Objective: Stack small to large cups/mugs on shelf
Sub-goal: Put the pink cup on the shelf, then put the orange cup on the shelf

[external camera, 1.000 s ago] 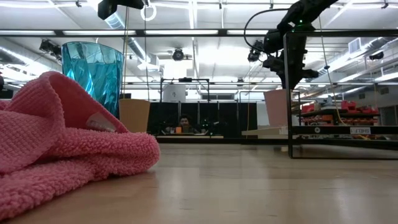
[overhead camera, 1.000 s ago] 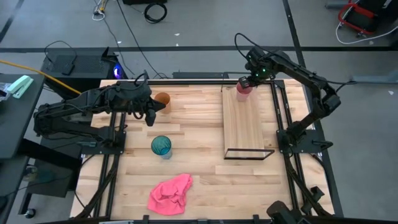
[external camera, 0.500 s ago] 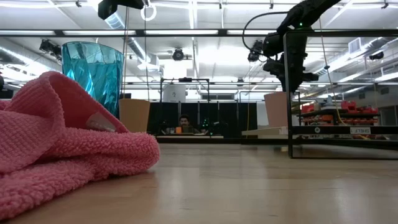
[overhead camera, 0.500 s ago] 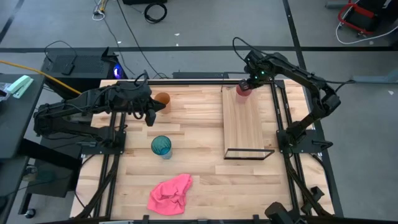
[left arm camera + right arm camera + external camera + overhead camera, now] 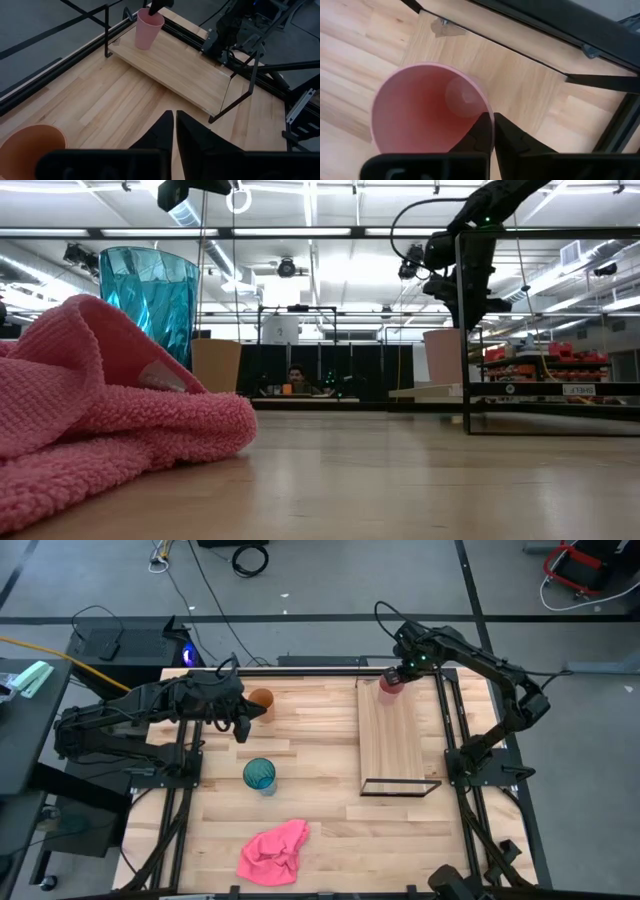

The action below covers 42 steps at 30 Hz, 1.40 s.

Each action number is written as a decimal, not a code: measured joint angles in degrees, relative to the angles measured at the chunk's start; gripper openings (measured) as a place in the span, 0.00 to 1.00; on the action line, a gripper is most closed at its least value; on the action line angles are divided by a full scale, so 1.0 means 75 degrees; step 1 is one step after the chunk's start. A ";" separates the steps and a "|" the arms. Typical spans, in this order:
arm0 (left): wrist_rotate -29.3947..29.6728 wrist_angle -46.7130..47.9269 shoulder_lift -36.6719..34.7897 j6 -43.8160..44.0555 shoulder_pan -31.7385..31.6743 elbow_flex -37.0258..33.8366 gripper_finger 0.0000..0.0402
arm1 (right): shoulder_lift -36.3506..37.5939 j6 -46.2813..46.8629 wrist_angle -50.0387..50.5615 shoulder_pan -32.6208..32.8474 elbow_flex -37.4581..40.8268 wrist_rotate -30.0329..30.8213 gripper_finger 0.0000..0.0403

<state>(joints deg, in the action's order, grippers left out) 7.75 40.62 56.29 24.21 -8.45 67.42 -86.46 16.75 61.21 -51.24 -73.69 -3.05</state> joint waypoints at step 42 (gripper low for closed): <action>0.0743 0.2431 0.1209 0.0885 -0.2294 -0.0003 0.19 | 0.3222 0.0828 0.0577 0.0856 -0.0376 -0.0691 0.24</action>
<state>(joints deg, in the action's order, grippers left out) 13.32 58.85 65.36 30.85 -25.65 67.40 -62.29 22.97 65.54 -44.82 -76.51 -8.23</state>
